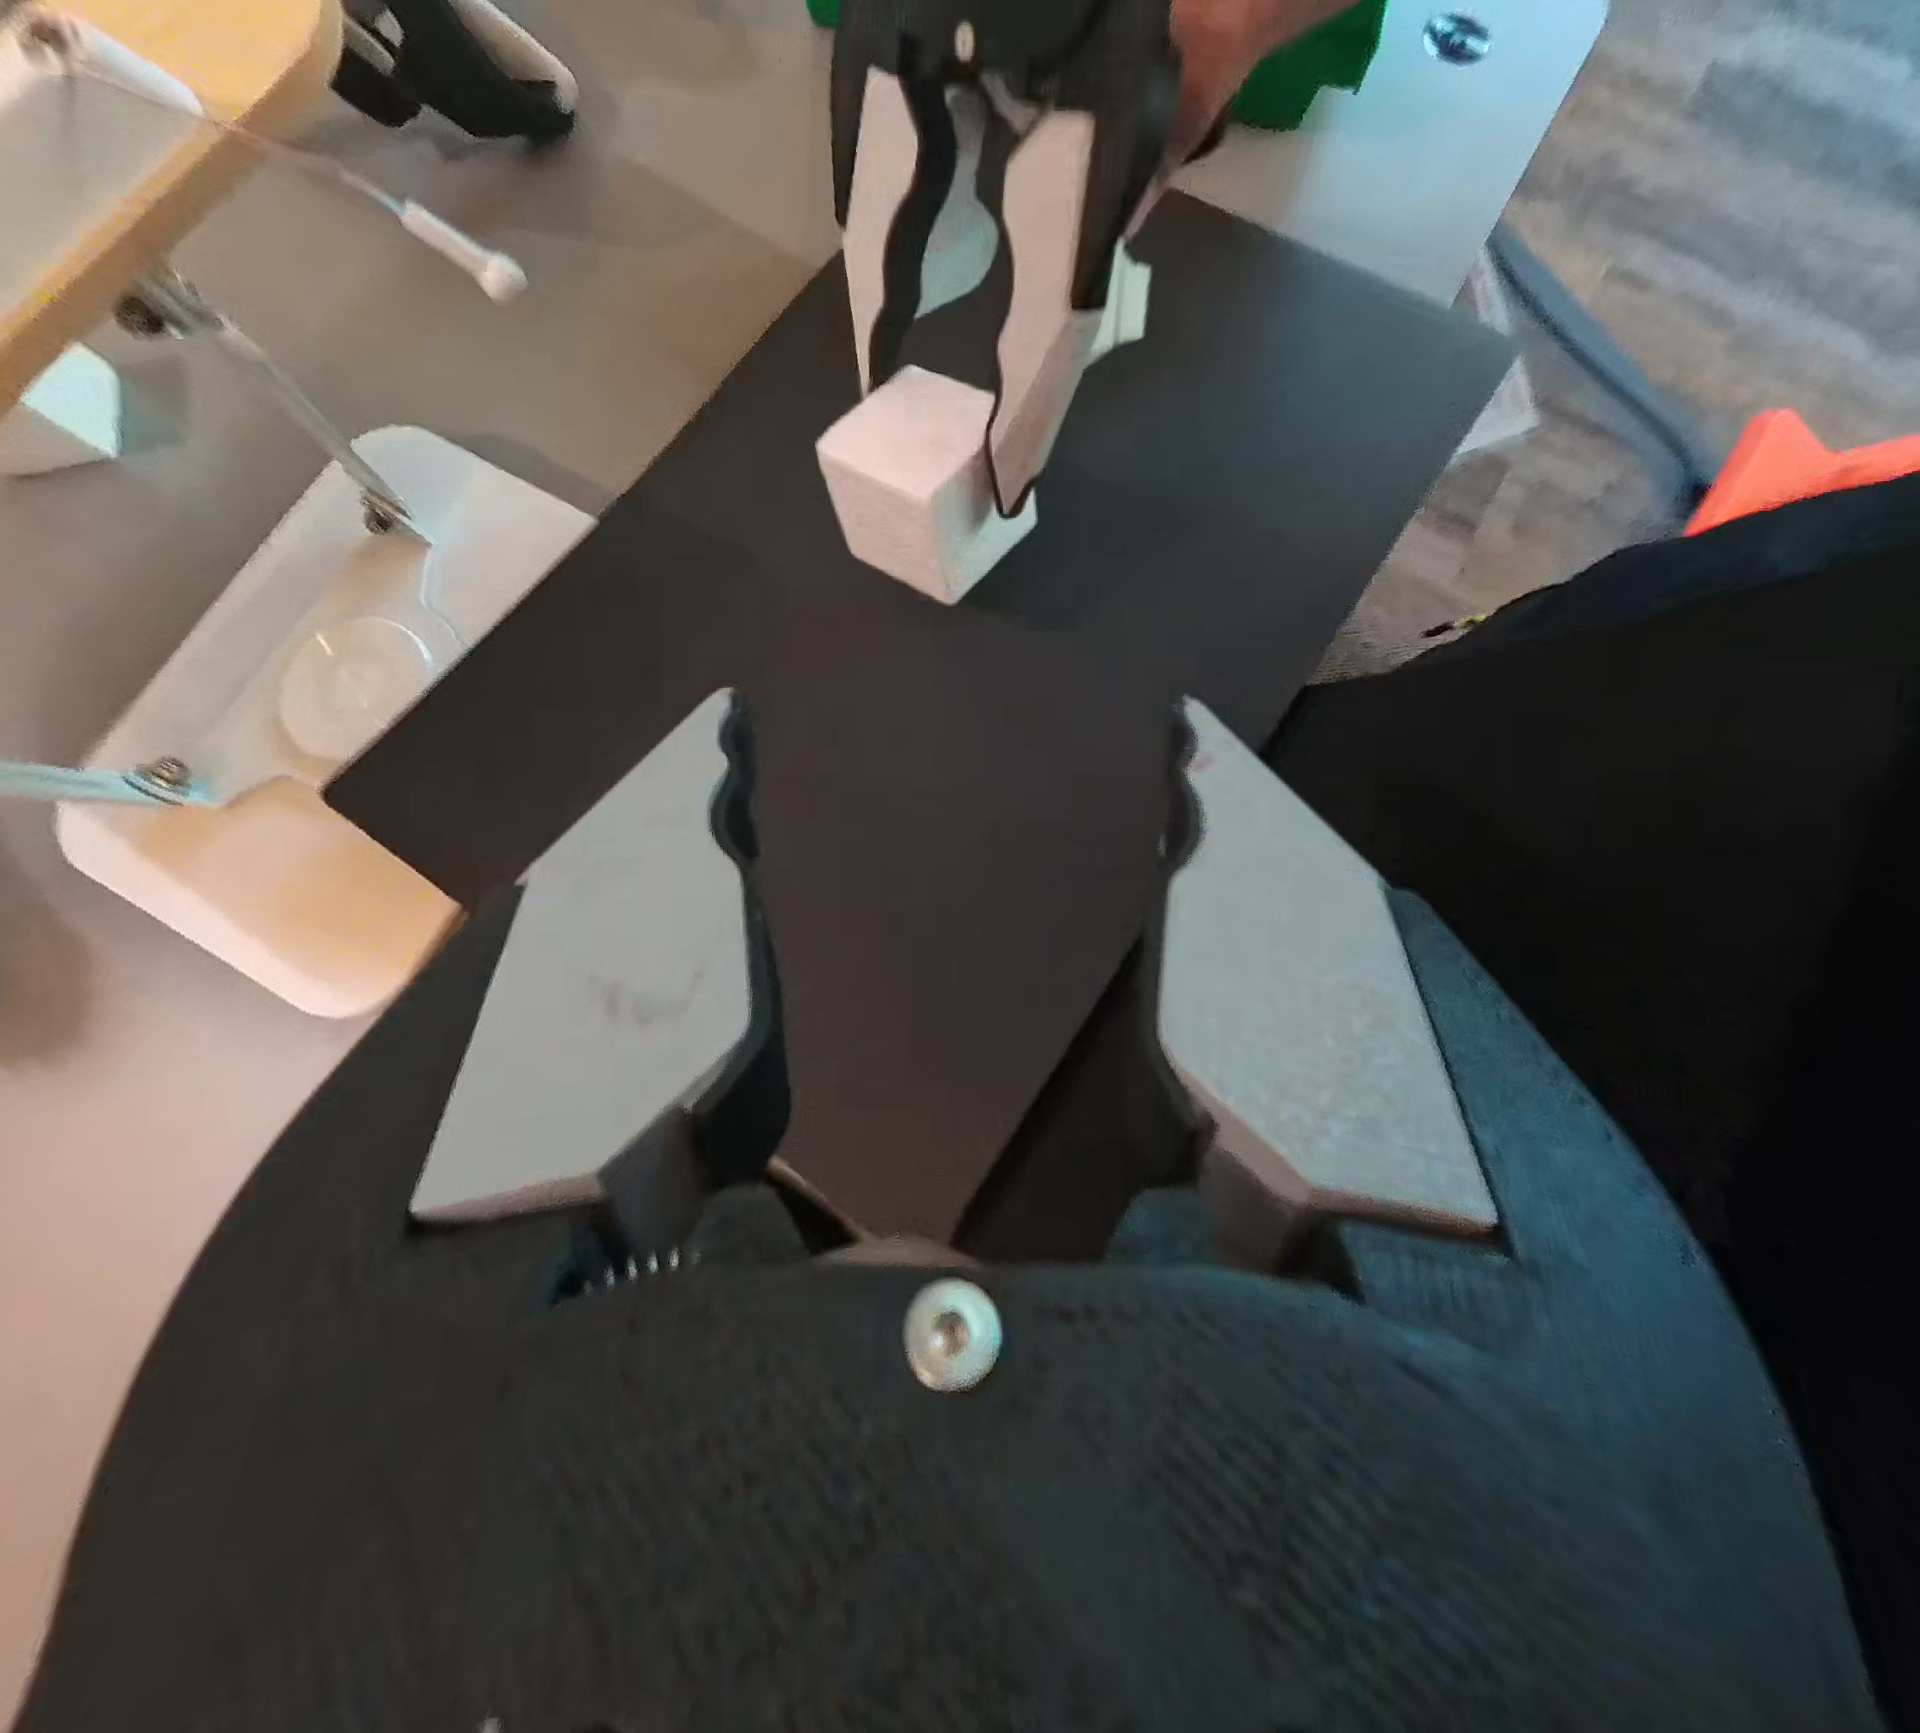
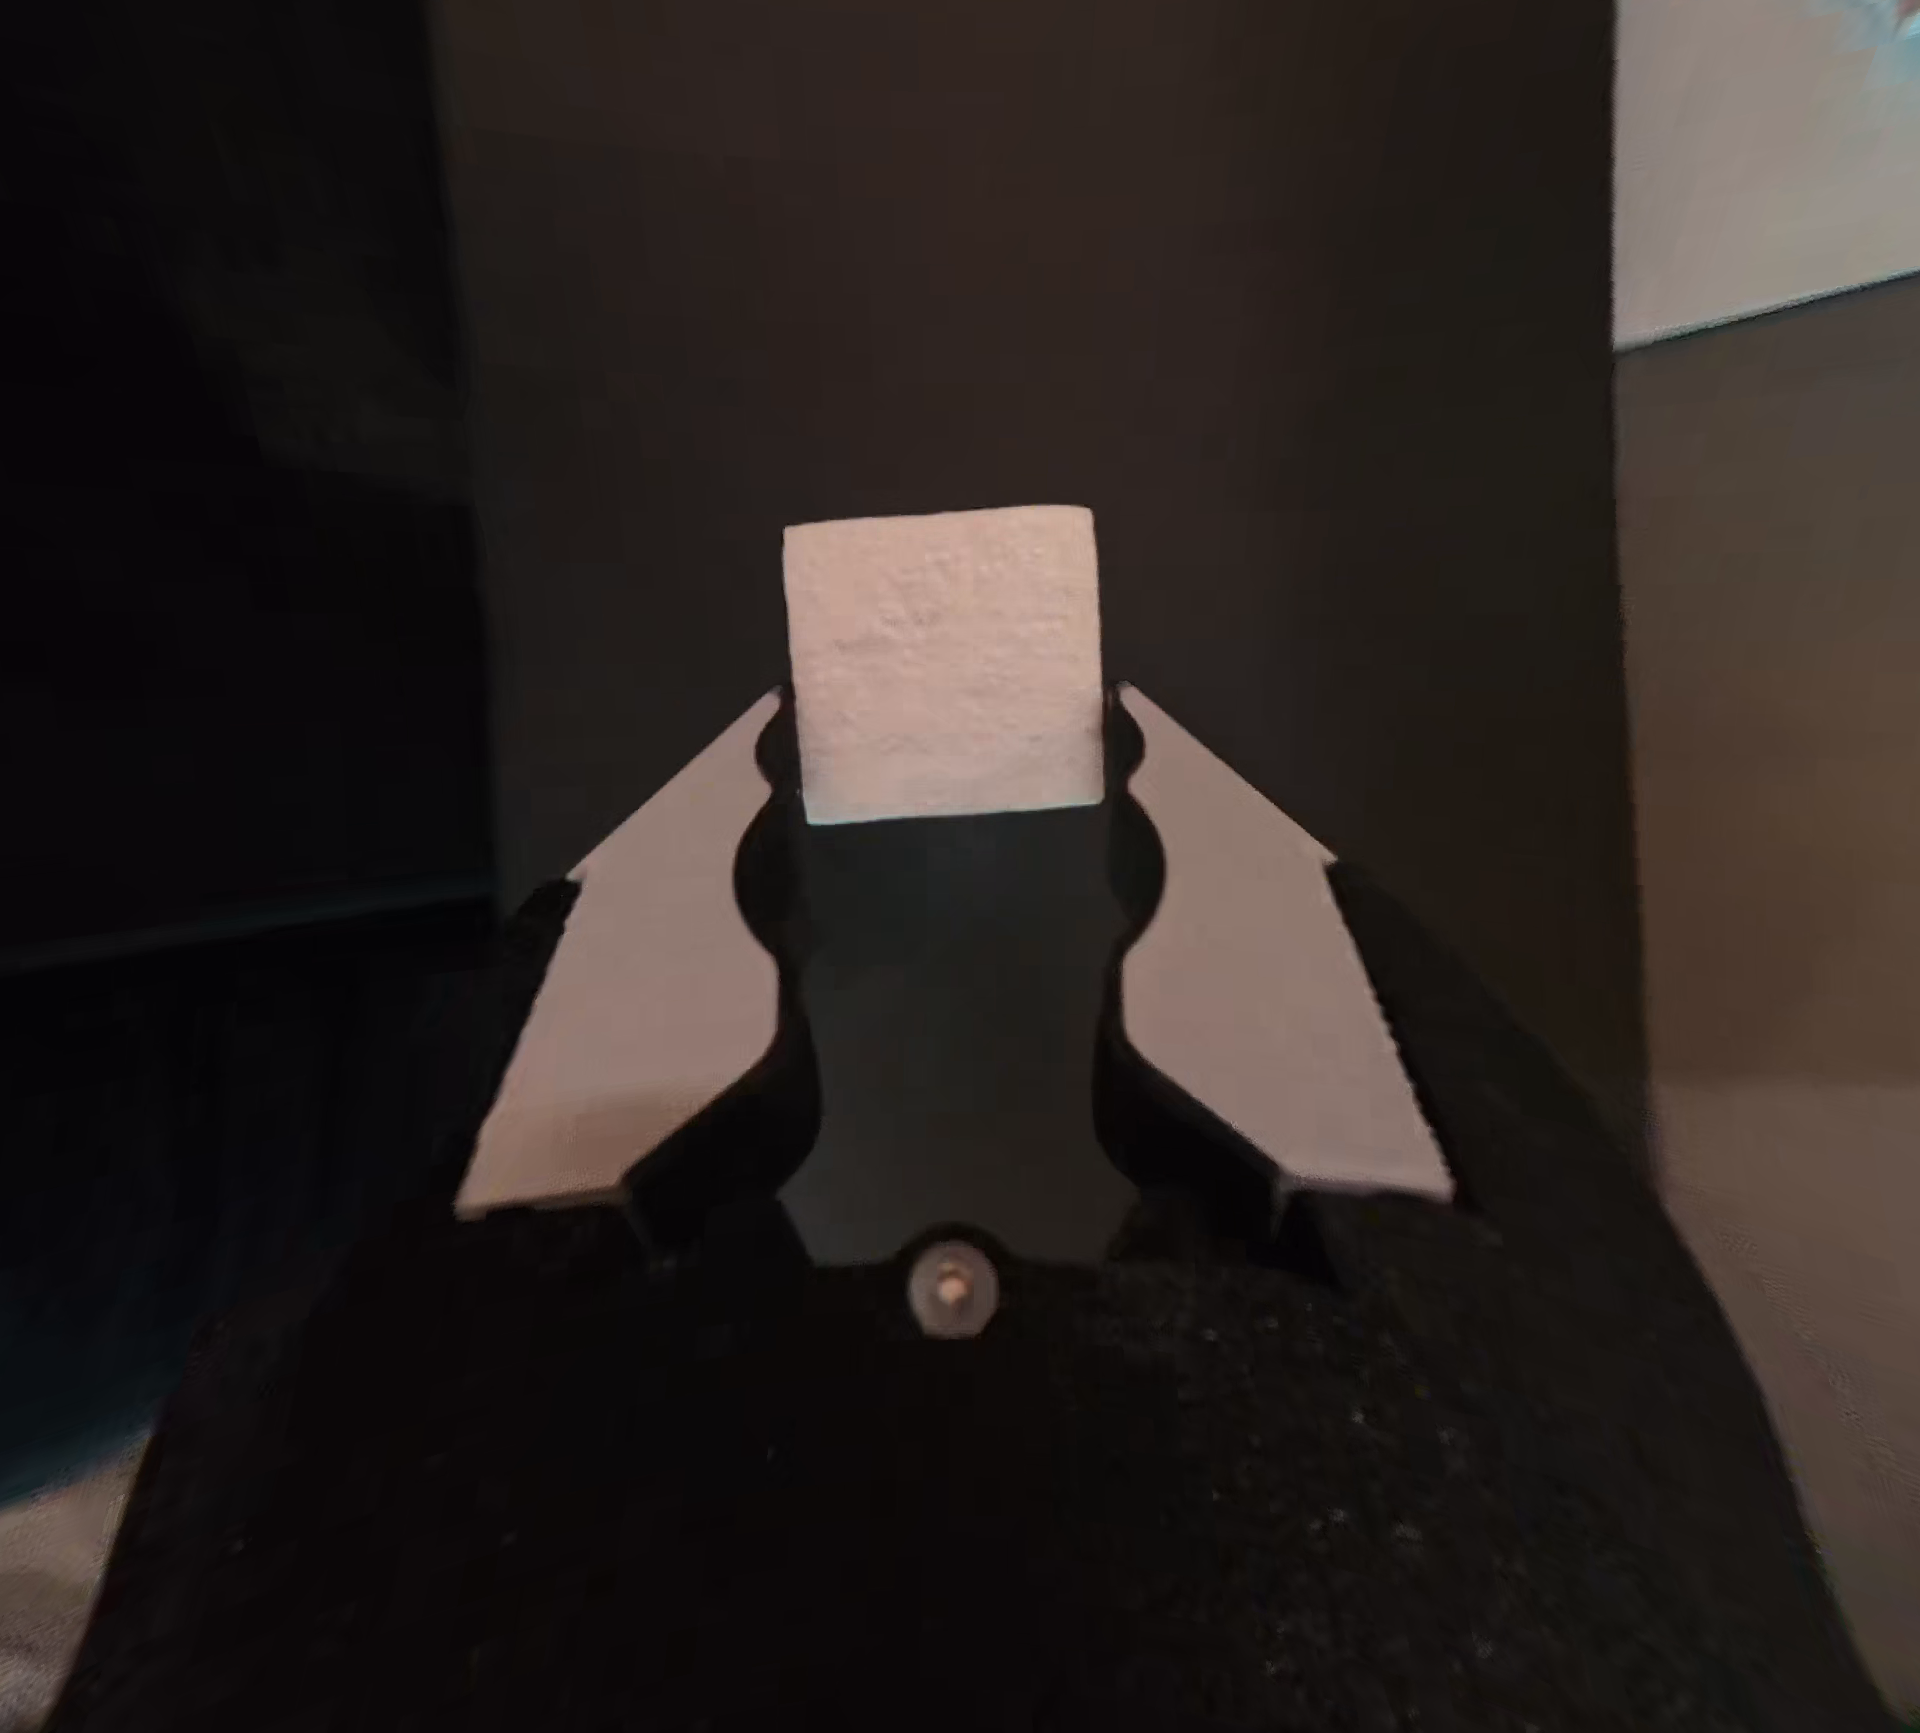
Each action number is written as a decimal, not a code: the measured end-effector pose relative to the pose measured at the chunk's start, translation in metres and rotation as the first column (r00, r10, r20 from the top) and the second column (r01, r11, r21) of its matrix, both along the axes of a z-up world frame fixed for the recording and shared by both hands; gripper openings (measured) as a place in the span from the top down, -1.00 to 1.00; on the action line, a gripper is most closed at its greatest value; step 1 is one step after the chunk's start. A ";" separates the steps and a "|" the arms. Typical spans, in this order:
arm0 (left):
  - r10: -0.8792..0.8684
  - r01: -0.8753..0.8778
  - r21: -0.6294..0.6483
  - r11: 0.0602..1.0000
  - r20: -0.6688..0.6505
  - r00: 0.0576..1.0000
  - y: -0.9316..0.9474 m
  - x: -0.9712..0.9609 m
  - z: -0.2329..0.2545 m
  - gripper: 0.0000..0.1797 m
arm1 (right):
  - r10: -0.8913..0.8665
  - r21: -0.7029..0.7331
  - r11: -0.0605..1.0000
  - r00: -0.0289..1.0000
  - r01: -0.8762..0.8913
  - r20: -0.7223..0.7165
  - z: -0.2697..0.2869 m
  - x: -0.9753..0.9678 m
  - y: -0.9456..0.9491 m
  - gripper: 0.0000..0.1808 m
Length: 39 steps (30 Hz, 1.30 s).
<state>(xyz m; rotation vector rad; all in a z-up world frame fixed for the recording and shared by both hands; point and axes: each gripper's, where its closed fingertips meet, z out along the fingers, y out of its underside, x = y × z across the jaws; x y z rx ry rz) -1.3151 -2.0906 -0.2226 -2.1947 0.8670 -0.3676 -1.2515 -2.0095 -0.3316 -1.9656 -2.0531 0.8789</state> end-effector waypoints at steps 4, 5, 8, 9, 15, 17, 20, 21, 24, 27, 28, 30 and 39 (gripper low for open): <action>0.023 0.004 0.211 0.977 -0.122 0.992 0.028 0.004 0.017 0.04 | -0.237 -0.439 0.891 0.943 0.115 -0.234 0.079 -0.025 -0.013 0.37; 0.054 -0.012 0.279 0.960 -0.142 0.988 0.035 0.004 0.022 0.00 | -0.284 -0.510 0.853 0.919 0.112 -0.273 0.096 -0.029 -0.014 0.37; 0.095 -0.017 0.400 0.916 -0.178 0.979 0.047 0.012 0.032 0.01 | -0.385 -0.623 0.774 0.864 0.111 -0.325 0.129 -0.035 -0.015 0.38; 0.097 -0.012 0.409 0.912 -0.189 0.977 0.048 0.014 0.032 0.03 | -0.407 -0.661 0.745 0.849 0.094 -0.338 0.139 -0.036 -0.017 0.37; 0.104 -0.002 0.476 0.879 -0.187 0.977 0.057 0.018 0.048 0.24 | -0.497 -0.798 0.601 0.806 0.053 -0.321 0.168 -0.043 -0.026 0.38; 0.077 0.020 0.484 0.875 -0.180 0.981 0.057 0.020 0.054 0.34 | -0.501 -0.810 0.585 0.804 0.042 -0.320 0.173 -0.045 -0.031 0.37; 0.041 0.055 0.477 0.877 -0.190 0.981 0.058 0.019 0.058 0.39 | -0.505 -0.819 0.573 0.804 0.038 -0.315 0.176 -0.047 -0.036 0.37; 0.022 0.073 0.471 0.879 -0.193 0.981 0.057 0.019 0.059 0.39 | -0.508 -0.824 0.565 0.803 0.038 -0.311 0.177 -0.046 -0.037 0.37; -0.037 0.134 0.450 0.883 -0.218 0.975 0.058 0.019 0.062 0.39 | -0.507 -0.825 0.564 0.805 0.040 -0.308 0.177 -0.043 -0.038 0.37; -0.060 0.151 0.441 0.885 -0.212 0.975 0.076 0.002 0.081 0.40 | -0.560 -0.777 0.619 0.758 0.113 -0.335 0.178 -0.032 -0.015 0.29; -0.058 0.135 0.440 0.888 -0.185 0.981 0.088 -0.007 0.093 0.40 | -0.583 -0.763 0.631 0.735 0.139 -0.347 0.180 -0.025 -0.006 0.32; -0.064 0.101 0.405 0.909 -0.103 0.993 0.116 -0.028 0.120 0.39 | -0.616 -0.741 0.645 0.700 0.185 -0.361 0.180 -0.010 0.008 0.34; 0.136 -0.149 0.103 0.983 0.123 0.983 0.259 -0.132 0.146 0.39 | -0.706 -0.745 0.598 0.633 0.295 -0.317 0.153 0.037 0.009 0.37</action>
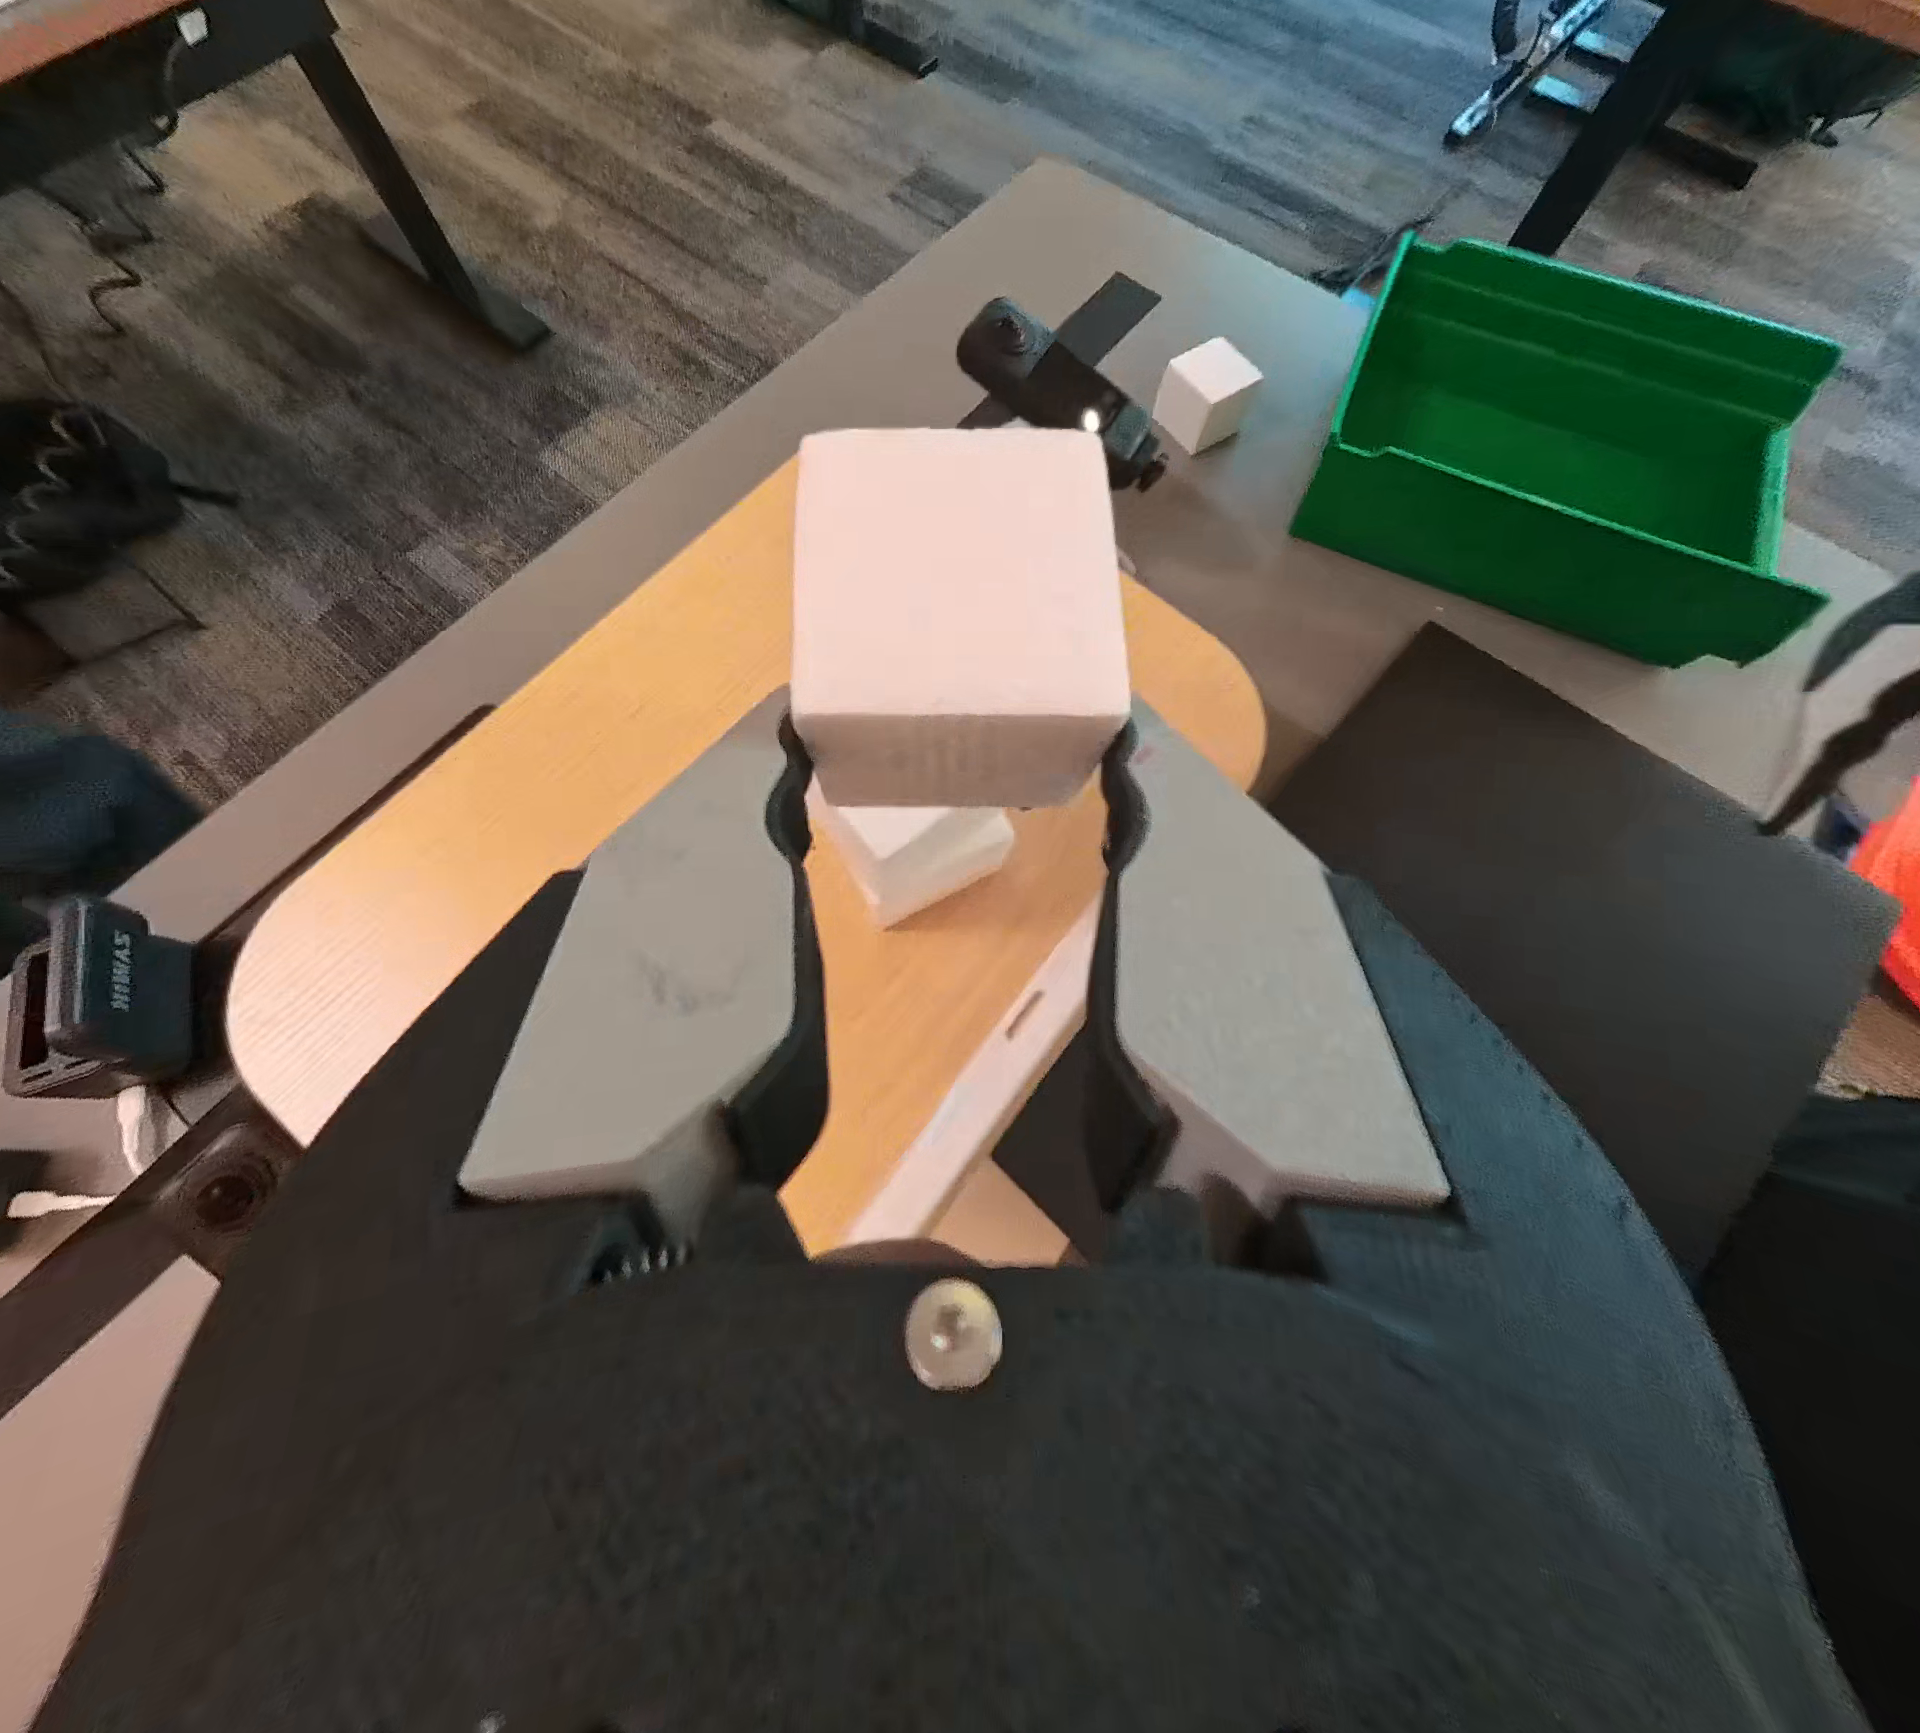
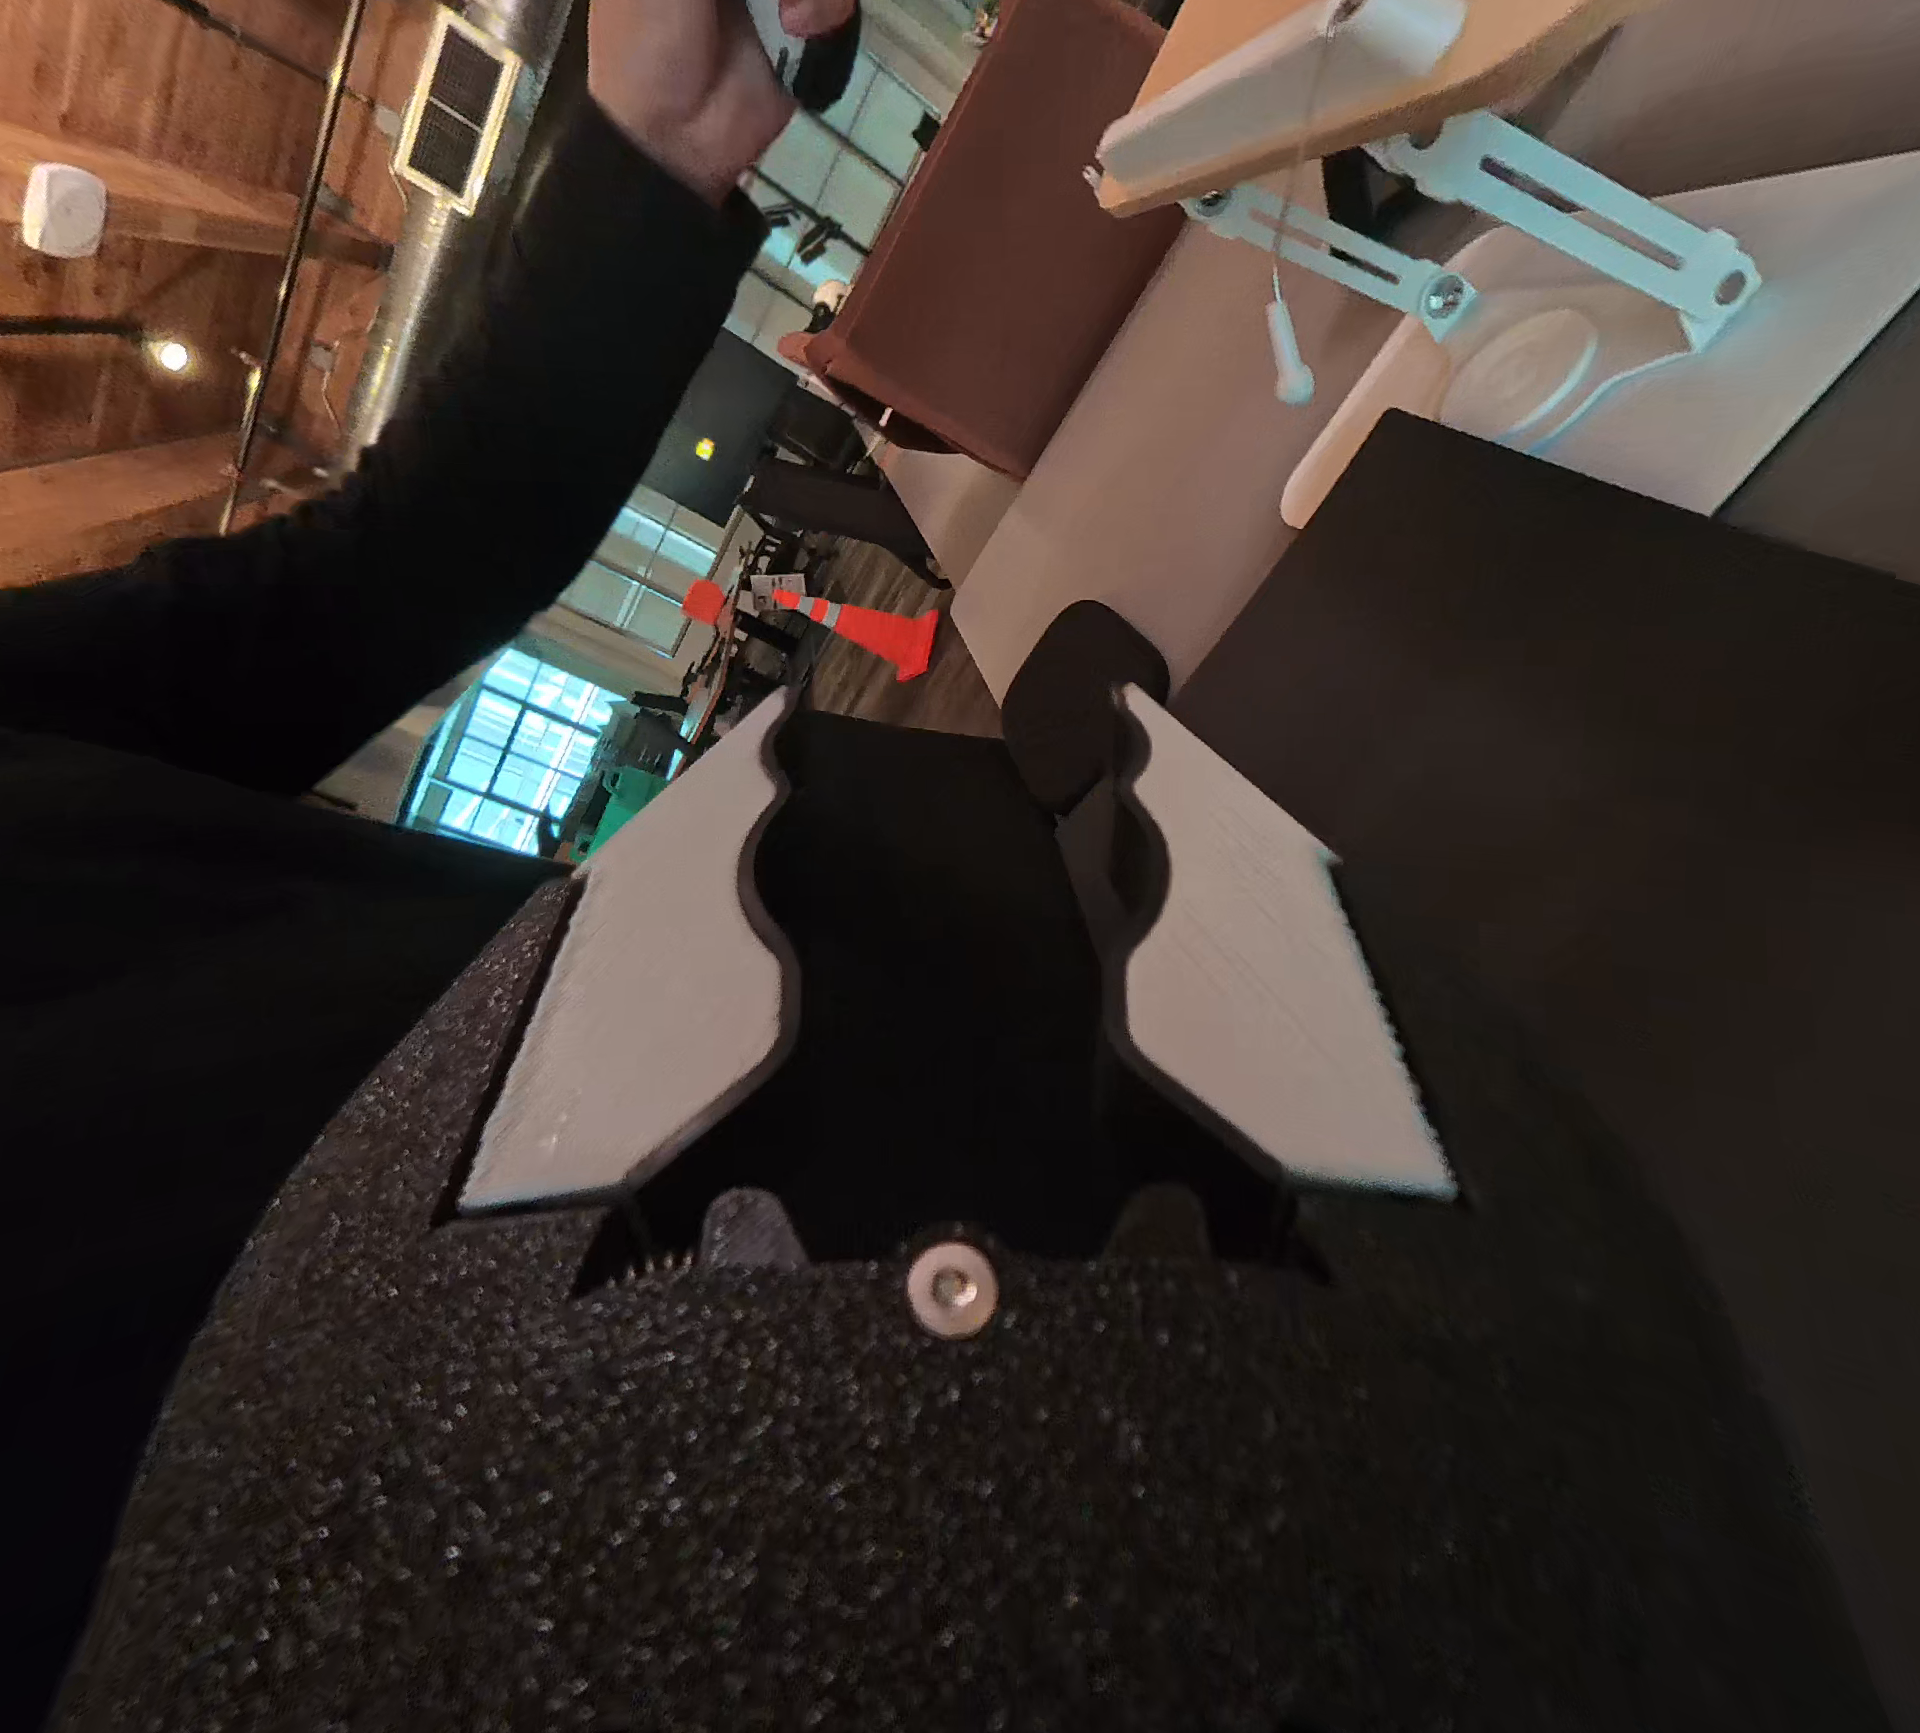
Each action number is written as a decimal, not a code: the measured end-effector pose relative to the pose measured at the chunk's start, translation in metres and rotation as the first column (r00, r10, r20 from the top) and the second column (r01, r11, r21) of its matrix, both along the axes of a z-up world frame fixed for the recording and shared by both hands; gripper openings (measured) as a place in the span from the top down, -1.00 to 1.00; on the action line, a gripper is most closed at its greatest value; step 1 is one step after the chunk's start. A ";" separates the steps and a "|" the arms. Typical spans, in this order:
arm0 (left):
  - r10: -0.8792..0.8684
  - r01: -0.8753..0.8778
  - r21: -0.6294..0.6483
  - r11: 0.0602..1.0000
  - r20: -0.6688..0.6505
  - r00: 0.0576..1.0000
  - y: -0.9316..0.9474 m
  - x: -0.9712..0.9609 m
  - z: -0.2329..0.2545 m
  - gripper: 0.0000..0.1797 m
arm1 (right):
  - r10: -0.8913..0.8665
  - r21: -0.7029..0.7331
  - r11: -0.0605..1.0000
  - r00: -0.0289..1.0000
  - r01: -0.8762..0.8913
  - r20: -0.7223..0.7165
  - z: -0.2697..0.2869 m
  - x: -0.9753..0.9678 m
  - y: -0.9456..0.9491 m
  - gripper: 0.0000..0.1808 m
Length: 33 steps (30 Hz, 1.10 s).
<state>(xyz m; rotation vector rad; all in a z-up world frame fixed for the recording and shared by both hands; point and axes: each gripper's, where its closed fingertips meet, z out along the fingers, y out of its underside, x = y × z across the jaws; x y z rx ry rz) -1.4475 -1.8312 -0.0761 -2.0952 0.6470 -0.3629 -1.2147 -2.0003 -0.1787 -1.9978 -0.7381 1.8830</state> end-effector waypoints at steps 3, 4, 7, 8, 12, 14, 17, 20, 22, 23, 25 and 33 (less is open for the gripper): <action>-0.016 0.015 -0.035 0.999 -0.042 0.999 0.008 -0.004 -0.013 0.39 | -0.028 -0.013 1.000 1.000 0.028 -0.002 -0.005 0.009 -0.001 0.38; -0.021 0.019 -0.043 0.999 -0.053 0.998 0.010 -0.005 -0.017 0.39 | -0.037 -0.017 0.999 0.999 0.037 -0.002 -0.005 0.012 -0.001 0.38; -0.027 0.023 -0.064 0.998 -0.059 0.998 0.012 -0.005 -0.025 0.39 | -0.059 -0.020 0.998 0.998 0.059 -0.002 -0.006 0.019 0.003 0.38; -0.029 0.024 -0.075 0.997 -0.058 0.998 0.013 -0.005 -0.030 0.39 | -0.065 -0.019 0.998 0.998 0.065 -0.003 -0.005 0.020 0.004 0.38; -0.004 0.001 -0.070 0.998 -0.033 0.999 0.017 -0.009 -0.039 0.39 | -0.072 -0.005 0.997 0.997 0.072 -0.003 -0.001 0.020 0.007 0.38; 0.007 -0.008 -0.075 0.997 -0.013 1.000 0.017 -0.010 -0.039 0.38 | -0.069 0.006 0.998 0.998 0.069 0.001 0.001 0.018 0.007 0.38; 0.000 -0.001 -0.081 0.997 -0.018 1.000 0.016 -0.010 -0.041 0.34 | -0.057 0.024 0.998 0.998 0.057 0.017 0.002 0.017 0.005 0.38; 0.019 -0.022 -0.090 0.996 -0.033 0.999 0.016 -0.012 -0.042 0.08 | -0.049 0.034 0.998 0.998 0.048 0.036 0.000 0.017 0.005 0.38; 0.040 -0.042 -0.059 0.997 -0.029 0.999 0.017 -0.015 -0.035 0.01 | -0.053 0.046 0.998 0.997 0.051 0.053 -0.001 0.020 0.007 0.38; 0.051 -0.052 -0.048 0.997 -0.026 0.998 0.016 -0.017 -0.032 -0.05 | -0.060 0.063 0.996 0.996 0.056 0.070 -0.001 0.023 0.010 0.37; 0.064 -0.065 -0.035 0.997 -0.028 0.998 0.009 -0.021 -0.024 -0.13 | -0.100 0.145 0.986 0.988 0.082 0.119 0.001 0.034 0.025 0.34; 0.232 -0.232 -0.013 0.973 0.018 0.973 -0.101 -0.022 -0.007 -0.20 | -0.301 0.609 0.793 0.844 -0.038 0.445 0.021 0.116 0.197 0.17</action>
